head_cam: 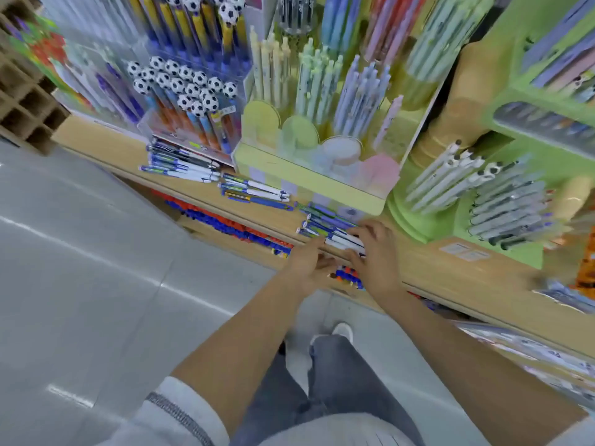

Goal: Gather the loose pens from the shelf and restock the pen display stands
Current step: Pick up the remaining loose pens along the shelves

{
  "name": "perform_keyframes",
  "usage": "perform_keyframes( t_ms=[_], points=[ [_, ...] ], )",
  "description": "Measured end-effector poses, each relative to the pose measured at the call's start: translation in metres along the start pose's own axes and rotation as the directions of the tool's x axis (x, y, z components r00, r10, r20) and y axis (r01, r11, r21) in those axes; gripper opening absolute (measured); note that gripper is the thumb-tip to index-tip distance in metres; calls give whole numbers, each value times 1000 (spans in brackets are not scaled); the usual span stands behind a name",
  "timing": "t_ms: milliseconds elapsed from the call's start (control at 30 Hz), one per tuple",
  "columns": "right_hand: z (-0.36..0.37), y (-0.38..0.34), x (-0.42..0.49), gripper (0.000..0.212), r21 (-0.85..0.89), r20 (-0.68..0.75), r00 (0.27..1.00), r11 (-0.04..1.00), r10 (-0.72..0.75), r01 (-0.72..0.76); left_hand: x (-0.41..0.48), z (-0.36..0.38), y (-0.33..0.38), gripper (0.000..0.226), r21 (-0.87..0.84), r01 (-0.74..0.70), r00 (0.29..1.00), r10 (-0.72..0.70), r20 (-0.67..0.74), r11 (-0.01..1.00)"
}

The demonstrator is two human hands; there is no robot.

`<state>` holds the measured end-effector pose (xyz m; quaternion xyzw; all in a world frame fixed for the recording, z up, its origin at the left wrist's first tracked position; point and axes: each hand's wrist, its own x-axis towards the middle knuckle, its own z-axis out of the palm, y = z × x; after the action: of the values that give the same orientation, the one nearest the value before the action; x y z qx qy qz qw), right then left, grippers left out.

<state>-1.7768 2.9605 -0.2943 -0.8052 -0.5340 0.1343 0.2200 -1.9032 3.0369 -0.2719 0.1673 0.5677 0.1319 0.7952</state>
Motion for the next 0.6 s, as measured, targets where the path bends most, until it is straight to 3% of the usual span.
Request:
perform_keyframes(
  t_ms=[433,600],
  points=[
    [8,-16,-1,34,145,91,994,987,55,-68,11,3,6,14,21,-29,999,28,16,999],
    [7,-17,-6,36,194,99,992,977,75,-94,14,6,2,35,114,-45,998,49,-33,992]
  ],
)
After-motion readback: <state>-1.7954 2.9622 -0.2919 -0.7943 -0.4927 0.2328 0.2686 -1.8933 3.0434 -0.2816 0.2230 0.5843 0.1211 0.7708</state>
